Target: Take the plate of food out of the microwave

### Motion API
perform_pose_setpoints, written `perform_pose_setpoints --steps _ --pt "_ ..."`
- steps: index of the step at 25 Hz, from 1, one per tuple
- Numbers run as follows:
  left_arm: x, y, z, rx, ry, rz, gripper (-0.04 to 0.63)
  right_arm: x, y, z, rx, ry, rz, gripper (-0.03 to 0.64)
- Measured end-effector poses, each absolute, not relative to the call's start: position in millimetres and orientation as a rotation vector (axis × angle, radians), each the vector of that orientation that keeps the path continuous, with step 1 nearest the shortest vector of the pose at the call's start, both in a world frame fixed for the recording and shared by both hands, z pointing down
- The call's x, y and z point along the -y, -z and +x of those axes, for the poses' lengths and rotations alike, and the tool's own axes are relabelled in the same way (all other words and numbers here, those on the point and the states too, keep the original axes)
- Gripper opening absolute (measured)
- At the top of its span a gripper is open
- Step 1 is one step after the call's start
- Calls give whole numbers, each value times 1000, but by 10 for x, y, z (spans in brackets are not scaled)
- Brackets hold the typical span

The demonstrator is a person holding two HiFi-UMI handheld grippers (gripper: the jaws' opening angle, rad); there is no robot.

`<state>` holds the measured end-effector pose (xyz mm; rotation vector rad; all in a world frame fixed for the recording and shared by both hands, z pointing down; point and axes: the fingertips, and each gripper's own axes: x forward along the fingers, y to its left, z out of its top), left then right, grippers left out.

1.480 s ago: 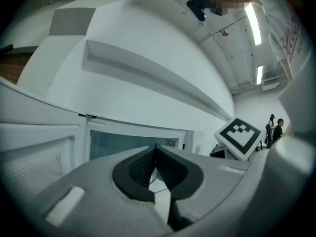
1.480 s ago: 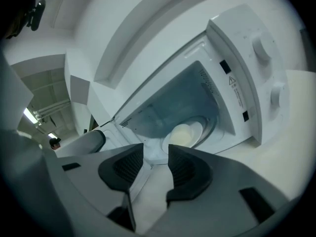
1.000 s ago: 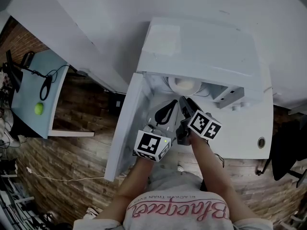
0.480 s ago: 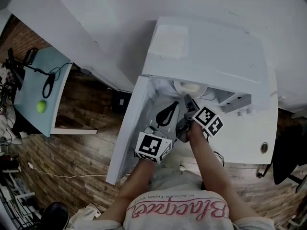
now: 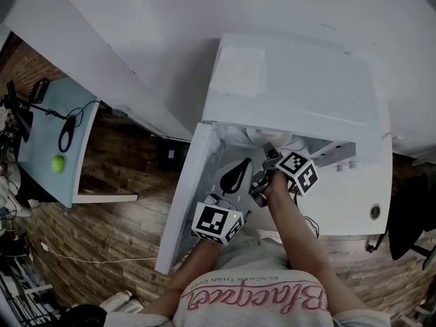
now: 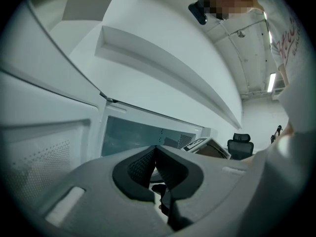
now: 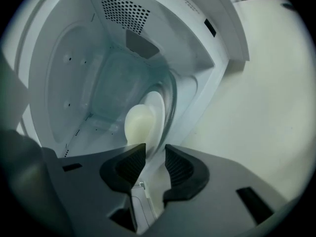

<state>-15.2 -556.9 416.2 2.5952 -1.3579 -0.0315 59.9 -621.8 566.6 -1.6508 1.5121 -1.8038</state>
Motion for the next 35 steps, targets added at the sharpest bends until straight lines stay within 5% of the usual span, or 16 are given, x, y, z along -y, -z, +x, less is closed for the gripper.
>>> perform_pose_setpoints --steps 12,35 --pt "5421 -4092 -169 1356 68 2589 6 6132 -5609 793 -1418 1804 -1638 52" --pt "5176 -4227 -44 1310 29 2630 6 5959 -5505 905 -1455 1573 -1126 18"
